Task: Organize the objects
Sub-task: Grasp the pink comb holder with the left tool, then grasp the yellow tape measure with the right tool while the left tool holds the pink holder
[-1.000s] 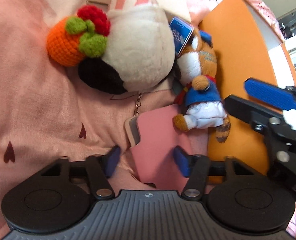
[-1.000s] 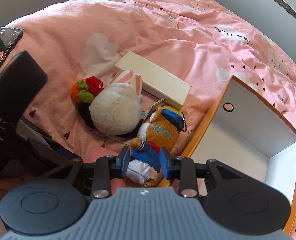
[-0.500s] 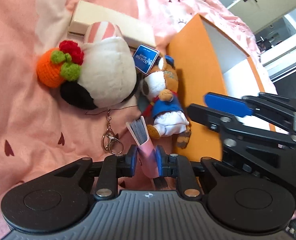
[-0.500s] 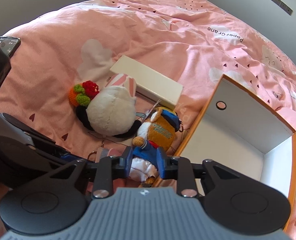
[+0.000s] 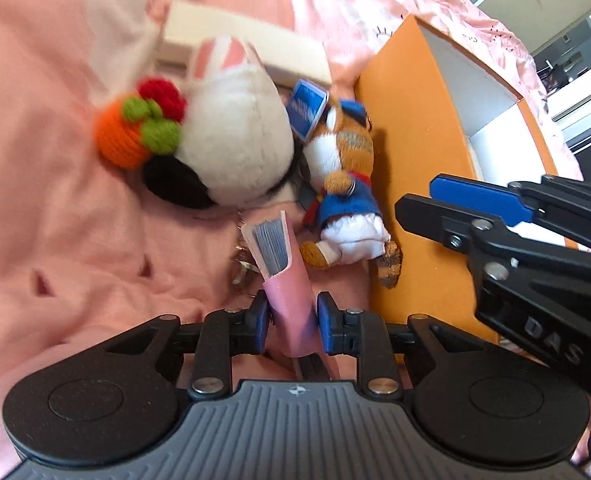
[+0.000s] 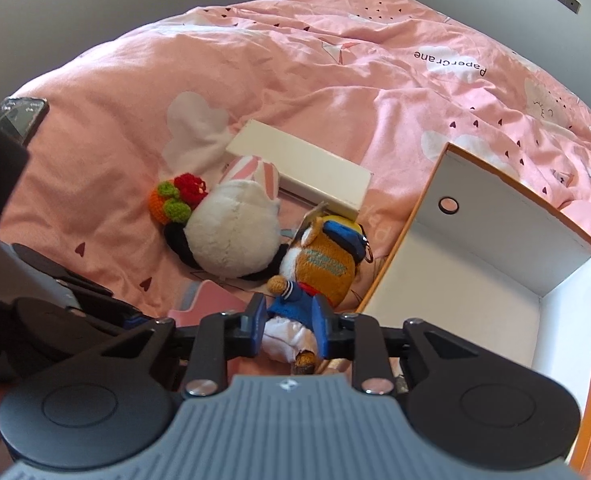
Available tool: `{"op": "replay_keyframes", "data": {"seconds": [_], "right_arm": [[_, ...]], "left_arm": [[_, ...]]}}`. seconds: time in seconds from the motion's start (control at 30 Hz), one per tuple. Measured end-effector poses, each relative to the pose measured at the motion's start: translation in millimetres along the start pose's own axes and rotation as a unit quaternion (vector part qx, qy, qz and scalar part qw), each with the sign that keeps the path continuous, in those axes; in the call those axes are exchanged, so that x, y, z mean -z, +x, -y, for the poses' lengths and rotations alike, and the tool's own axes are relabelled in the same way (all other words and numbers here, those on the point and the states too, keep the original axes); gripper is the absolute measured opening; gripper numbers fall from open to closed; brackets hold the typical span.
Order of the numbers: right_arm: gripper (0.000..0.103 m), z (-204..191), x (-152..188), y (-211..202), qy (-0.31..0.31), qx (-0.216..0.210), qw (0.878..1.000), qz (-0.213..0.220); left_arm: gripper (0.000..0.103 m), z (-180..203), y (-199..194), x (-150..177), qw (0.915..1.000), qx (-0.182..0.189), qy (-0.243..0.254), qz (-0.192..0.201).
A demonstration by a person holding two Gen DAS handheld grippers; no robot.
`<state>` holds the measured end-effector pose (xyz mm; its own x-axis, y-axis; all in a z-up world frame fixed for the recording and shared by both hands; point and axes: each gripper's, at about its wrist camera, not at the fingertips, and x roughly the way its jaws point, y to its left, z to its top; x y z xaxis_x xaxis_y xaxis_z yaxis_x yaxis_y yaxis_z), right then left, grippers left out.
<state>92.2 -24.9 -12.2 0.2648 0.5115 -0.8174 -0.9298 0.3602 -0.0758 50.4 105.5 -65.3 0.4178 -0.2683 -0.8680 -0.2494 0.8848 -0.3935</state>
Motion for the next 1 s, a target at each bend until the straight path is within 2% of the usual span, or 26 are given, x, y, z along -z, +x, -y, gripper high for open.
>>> {"op": "replay_keyframes", "data": {"seconds": [0.17, 0.27, 0.4, 0.53, 0.73, 0.83, 1.0], "right_arm": [[0.027, -4.7, -8.7, 3.8, -0.004, -0.023, 1.0, 0.012], [0.027, -12.5, -14.5, 9.6, -0.023, -0.026, 0.999, 0.013], [0.027, -22.8, -21.6, 14.8, -0.045, -0.047, 0.998, 0.025], [0.027, -30.9, -24.9, 21.4, -0.065, -0.05, 0.996, 0.036], [0.027, -29.2, -24.6, 34.8, -0.098, -0.037, 0.994, 0.019], [0.027, -19.6, -34.3, 38.8, -0.116, -0.006, 0.993, 0.012], [0.026, 13.3, -64.7, 58.7, -0.114, 0.034, 0.992, -0.032]], "left_arm": [[0.027, 4.4, -31.8, -0.5, 0.9983, -0.038, 0.032, 0.03], [0.027, 12.9, -30.5, -10.0, 0.9952, -0.075, 0.05, 0.039], [0.028, 2.4, -28.9, -9.4, 0.995, -0.089, 0.029, 0.037], [0.03, -7.0, -15.4, -13.2, 0.9937, -0.103, -0.007, 0.043], [0.031, -12.6, -4.5, -21.6, 0.9927, -0.108, -0.025, 0.048], [0.031, -14.4, 0.5, -26.7, 0.9924, -0.111, -0.03, 0.044], [0.031, -10.9, 4.1, -38.5, 0.9915, -0.12, -0.018, 0.046]]}}
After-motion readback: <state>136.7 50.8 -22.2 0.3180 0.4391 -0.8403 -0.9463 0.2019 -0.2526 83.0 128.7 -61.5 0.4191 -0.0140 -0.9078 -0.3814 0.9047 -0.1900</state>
